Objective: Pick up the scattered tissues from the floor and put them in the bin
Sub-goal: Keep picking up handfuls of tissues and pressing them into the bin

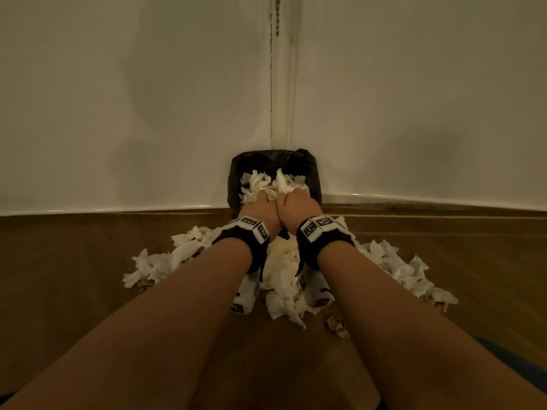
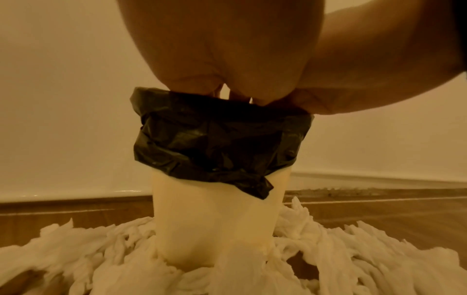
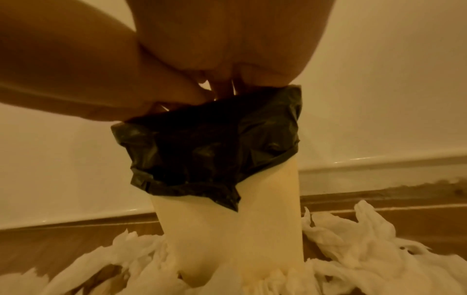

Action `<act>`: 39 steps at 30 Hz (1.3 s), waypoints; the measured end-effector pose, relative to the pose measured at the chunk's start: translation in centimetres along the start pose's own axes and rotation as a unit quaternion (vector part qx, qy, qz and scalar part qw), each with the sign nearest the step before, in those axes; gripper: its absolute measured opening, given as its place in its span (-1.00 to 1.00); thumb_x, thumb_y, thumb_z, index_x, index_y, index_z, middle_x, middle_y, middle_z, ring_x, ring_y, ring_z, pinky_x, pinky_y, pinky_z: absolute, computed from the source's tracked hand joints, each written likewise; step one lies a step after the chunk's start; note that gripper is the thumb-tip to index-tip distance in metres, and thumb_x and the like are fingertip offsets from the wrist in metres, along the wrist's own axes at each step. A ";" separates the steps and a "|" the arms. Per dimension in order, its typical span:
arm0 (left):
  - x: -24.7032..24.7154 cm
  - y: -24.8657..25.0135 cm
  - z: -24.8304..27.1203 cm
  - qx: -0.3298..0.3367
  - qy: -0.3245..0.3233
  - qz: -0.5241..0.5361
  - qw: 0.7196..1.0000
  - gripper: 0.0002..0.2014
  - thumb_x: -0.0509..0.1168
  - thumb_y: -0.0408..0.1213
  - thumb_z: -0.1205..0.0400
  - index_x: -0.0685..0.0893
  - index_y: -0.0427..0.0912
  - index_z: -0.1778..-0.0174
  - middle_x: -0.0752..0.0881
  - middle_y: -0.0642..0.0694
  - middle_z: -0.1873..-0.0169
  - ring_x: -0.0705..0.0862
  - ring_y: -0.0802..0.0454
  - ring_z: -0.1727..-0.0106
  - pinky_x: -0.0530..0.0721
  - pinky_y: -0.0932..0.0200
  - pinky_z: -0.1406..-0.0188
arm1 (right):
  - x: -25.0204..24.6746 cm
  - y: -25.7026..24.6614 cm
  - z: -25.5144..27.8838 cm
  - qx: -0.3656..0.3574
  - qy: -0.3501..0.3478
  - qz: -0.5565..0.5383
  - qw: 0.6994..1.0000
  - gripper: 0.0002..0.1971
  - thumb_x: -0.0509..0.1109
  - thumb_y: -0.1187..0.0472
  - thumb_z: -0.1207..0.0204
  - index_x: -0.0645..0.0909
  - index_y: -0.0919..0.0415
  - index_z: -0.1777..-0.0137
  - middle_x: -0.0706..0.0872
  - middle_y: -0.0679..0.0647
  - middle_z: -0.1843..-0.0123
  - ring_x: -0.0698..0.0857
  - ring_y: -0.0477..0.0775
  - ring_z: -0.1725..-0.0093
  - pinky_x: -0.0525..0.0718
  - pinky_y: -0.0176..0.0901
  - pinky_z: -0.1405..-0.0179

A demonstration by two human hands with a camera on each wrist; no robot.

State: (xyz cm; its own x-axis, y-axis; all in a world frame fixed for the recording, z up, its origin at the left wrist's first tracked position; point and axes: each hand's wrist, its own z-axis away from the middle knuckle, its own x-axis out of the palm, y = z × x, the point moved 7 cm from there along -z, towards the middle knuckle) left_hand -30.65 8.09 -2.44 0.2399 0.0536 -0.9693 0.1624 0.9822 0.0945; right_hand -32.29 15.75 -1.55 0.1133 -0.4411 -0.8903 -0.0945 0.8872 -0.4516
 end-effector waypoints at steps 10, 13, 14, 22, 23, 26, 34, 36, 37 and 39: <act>-0.1 -0.2 0.1 -0.003 0.012 -0.009 1.000 -0.42 0.12 -0.09 -0.67 0.15 -0.05 -0.62 0.48 -0.09 -0.39 0.48 -0.10 -0.38 0.30 -0.12 -0.44 | 1.1 0.0 -0.8 -0.030 -0.075 0.151 0.985 -0.49 -0.21 0.06 -0.71 0.55 0.24 -0.25 0.70 0.22 -0.18 0.62 0.23 -0.20 0.37 0.15 -0.33; -0.4 -0.3 0.5 -0.002 0.041 0.008 0.999 -0.54 0.00 -0.11 -0.70 0.25 -0.04 -0.56 0.54 -0.10 -0.31 0.53 -0.12 -0.33 0.23 -0.22 -0.49 | 0.7 0.0 -0.9 -0.042 -0.055 0.174 0.982 -0.52 -0.16 0.06 -0.70 0.59 0.22 -0.16 0.71 0.20 -0.12 0.64 0.21 -0.15 0.41 0.08 -0.26; -0.6 -0.5 0.8 -0.001 0.063 0.023 0.998 -0.58 -0.05 -0.10 -0.72 0.31 -0.04 -0.51 0.56 -0.10 -0.28 0.54 -0.12 -0.31 0.23 -0.23 -0.48 | 0.3 0.0 -0.8 -0.043 -0.030 0.188 0.981 -0.53 -0.12 0.06 -0.69 0.62 0.22 -0.10 0.72 0.19 -0.08 0.65 0.20 -0.12 0.43 0.05 -0.22; -1.0 -4.6 4.8 -0.021 0.260 0.156 0.953 -0.65 0.04 -0.26 -0.70 0.47 0.00 -0.40 0.50 -0.08 -0.29 0.48 -0.07 -0.32 0.36 -0.05 -0.32 | -2.8 -1.1 2.1 -0.029 0.180 0.107 0.977 -0.65 0.10 0.06 -0.63 0.70 0.19 -0.03 0.69 0.12 -0.08 0.55 0.18 -0.19 0.38 0.03 -0.17; -0.8 -5.0 5.6 -0.032 0.278 0.166 0.946 -0.66 0.06 -0.28 -0.68 0.49 -0.01 -0.37 0.50 -0.09 -0.27 0.48 -0.08 -0.31 0.37 -0.07 -0.31 | -2.8 -1.2 2.6 -0.024 0.193 0.081 0.978 -0.67 0.12 0.06 -0.62 0.69 0.19 -0.03 0.69 0.12 -0.08 0.54 0.18 -0.19 0.38 0.03 -0.17; 0.2 -6.1 7.7 -0.062 0.306 0.172 0.934 -0.69 0.11 -0.33 -0.64 0.53 -0.05 -0.29 0.50 -0.12 -0.22 0.48 -0.11 -0.27 0.39 -0.07 -0.24 | -1.8 -2.1 4.2 -0.032 0.207 0.041 0.977 -0.70 0.15 0.05 -0.61 0.66 0.18 0.03 0.69 0.10 0.02 0.56 0.17 -0.13 0.40 0.03 -0.16; 6.9 -7.5 9.7 -0.101 0.148 0.087 0.980 -0.75 0.13 -0.28 -0.61 0.63 0.07 -0.09 0.60 -0.01 -0.15 0.54 -0.07 -0.25 0.31 -0.04 -0.32 | 5.8 -0.5 7.4 -0.039 0.074 0.036 0.996 -0.69 0.15 0.03 -0.62 0.62 0.21 0.13 0.71 0.18 0.17 0.64 0.19 0.07 0.43 -0.13 0.26; 8.4 -6.9 9.3 -0.085 0.102 0.063 0.989 -0.76 0.14 -0.27 -0.63 0.66 0.08 -0.06 0.62 -0.01 -0.16 0.54 -0.06 -0.26 0.25 -0.06 -0.40 | 7.6 0.9 7.9 -0.024 0.024 0.072 0.997 -0.68 0.14 0.04 -0.62 0.64 0.23 0.06 0.71 0.18 0.09 0.59 0.22 -0.08 0.49 -0.09 0.16; 8.9 -6.6 8.9 -0.080 0.088 0.061 0.991 -0.76 0.14 -0.27 -0.63 0.66 0.07 -0.08 0.61 -0.02 -0.17 0.55 -0.06 -0.26 0.24 -0.07 -0.43 | 8.3 1.5 8.1 -0.023 0.002 0.085 0.996 -0.69 0.14 0.06 -0.63 0.64 0.23 0.01 0.69 0.19 0.03 0.54 0.23 -0.15 0.52 -0.04 0.06; 9.5 -6.1 8.3 -0.076 0.071 0.068 0.992 -0.75 0.13 -0.27 -0.64 0.62 0.06 -0.13 0.60 -0.04 -0.20 0.53 -0.06 -0.29 0.24 -0.10 -0.45 | 9.3 2.5 8.2 -0.017 -0.030 0.097 0.995 -0.72 0.15 0.11 -0.63 0.61 0.21 -0.14 0.61 0.18 -0.15 0.45 0.24 -0.29 0.53 0.06 -0.16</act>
State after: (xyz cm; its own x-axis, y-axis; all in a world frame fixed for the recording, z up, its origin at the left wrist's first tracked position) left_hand -21.44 1.17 -10.38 0.1114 0.2026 -0.9729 -0.0120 0.9792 0.2025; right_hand -23.34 15.02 -10.45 0.1478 -0.2523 -0.9563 -0.1538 0.9493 -0.2742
